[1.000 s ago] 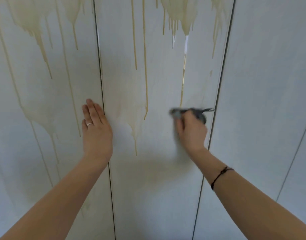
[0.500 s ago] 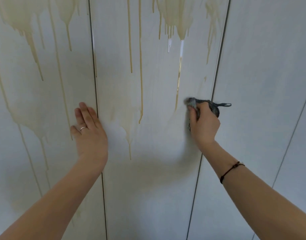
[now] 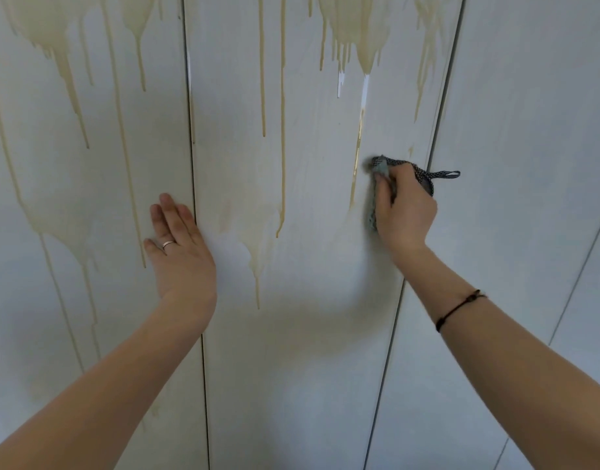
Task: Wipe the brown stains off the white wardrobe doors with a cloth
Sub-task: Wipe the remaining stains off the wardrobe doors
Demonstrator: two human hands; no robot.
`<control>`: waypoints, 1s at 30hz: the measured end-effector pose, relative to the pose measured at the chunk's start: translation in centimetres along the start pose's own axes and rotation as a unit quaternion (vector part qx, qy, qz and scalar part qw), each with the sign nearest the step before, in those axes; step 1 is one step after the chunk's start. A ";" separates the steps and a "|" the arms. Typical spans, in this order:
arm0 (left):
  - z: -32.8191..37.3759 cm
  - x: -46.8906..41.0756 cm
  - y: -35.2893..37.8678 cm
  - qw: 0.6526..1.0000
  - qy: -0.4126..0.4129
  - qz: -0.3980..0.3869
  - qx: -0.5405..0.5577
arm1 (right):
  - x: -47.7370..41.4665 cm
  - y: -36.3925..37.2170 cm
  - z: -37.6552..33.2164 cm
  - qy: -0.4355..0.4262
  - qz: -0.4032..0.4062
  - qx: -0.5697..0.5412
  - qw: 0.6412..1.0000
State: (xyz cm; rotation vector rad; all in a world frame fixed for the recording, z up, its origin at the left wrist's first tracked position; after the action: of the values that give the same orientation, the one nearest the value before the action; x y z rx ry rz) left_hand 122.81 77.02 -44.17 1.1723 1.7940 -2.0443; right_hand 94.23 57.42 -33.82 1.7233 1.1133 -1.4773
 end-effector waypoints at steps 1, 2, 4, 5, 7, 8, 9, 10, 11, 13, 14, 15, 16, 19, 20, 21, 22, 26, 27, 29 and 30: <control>0.0 0.1 0.0 1.000 -0.003 -0.003 0.002 | 1.1 0.3 -0.5 0.011 0.000 0.001 1.000; 0.1 0.1 0.0 1.000 -0.003 -0.004 0.001 | 3.0 1.0 -1.4 -0.005 -0.014 0.010 1.000; 0.0 0.0 0.0 1.000 0.003 -0.002 -0.003 | 8.3 3.0 -4.4 -0.139 -0.072 0.038 0.987; 0.0 0.1 0.0 1.000 0.005 -0.001 -0.003 | 11.5 4.1 -5.9 -0.237 -0.121 0.039 0.963; -0.1 0.1 -0.1 1.000 0.009 0.003 -0.001 | 18.0 5.5 -7.3 -0.403 -0.218 0.022 0.889; -0.1 0.1 -0.1 1.000 0.011 0.004 0.001 | 19.9 5.7 -7.2 -0.446 -0.248 0.013 0.860; 0.0 0.0 -0.1 1.000 0.013 0.004 0.004 | 20.2 5.6 -6.9 -0.465 -0.256 0.010 0.847; 0.0 0.0 -0.1 1.000 0.013 0.003 0.010 | 19.3 5.3 -6.5 -0.467 -0.245 0.017 0.849; -0.3 -0.1 0.2 1.000 0.011 0.002 0.012 | 17.6 5.5 -6.3 -0.452 -0.221 0.026 0.864; 0.0 -0.1 0.0 0.999 0.026 0.018 0.012 | 12.1 4.3 -5.4 -0.358 -0.151 0.056 0.920; 0.0 -0.1 0.1 0.999 0.026 0.018 0.010 | 9.3 3.8 -4.6 -0.274 -0.124 0.054 0.952; 0.0 0.0 0.2 1.000 0.025 0.016 0.010 | 7.1 3.3 -3.4 -0.172 -0.102 0.032 0.979; 0.1 -0.1 0.2 0.999 0.025 0.019 0.010 | 5.9 3.0 -2.3 -0.077 -0.081 0.000 0.994; 0.2 -0.1 0.2 1.000 0.018 0.020 0.003 | 8.1 4.0 -3.1 -0.020 -0.069 -0.020 0.997; 0.2 -0.1 0.3 1.000 0.015 0.019 0.004 | 10.4 4.9 -4.3 -0.077 -0.095 -0.004 0.992; 0.1 -0.1 0.3 1.000 0.014 0.019 0.004 | 13.5 6.0 -5.7 -0.154 -0.122 0.014 0.980; 0.1 -0.1 0.3 1.000 0.014 0.022 0.004 | 17.3 7.0 -6.8 -0.233 -0.160 0.018 0.959; 0.1 -0.1 0.3 0.999 0.018 0.037 0.007 | 31.0 8.8 -6.6 -0.402 -0.297 -0.026 0.866; 0.2 -0.1 0.4 0.999 0.020 0.037 0.005 | 32.3 8.9 -6.5 -0.413 -0.312 -0.026 0.855; 0.2 0.0 0.4 0.999 0.021 0.028 0.002 | 31.5 9.2 -7.4 -0.436 -0.305 -0.014 0.846; 0.2 0.1 0.4 0.999 0.020 0.026 0.002 | 29.6 9.0 -7.8 -0.434 -0.274 -0.002 0.859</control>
State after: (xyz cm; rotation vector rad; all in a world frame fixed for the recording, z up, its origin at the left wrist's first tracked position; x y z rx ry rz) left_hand 122.93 76.79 -44.53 1.2563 1.7579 -2.0101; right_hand 106.62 66.17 -61.86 0.5360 1.0894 -2.2456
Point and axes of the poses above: each hand's wrist, its own x-axis away from the middle knuckle, its own y-axis out of the palm, z = x × y, the point moved 9 cm from there along -x, towards the middle knuckle, and after that the axes turned 5 degrees about -y, right-handed, at the moved point
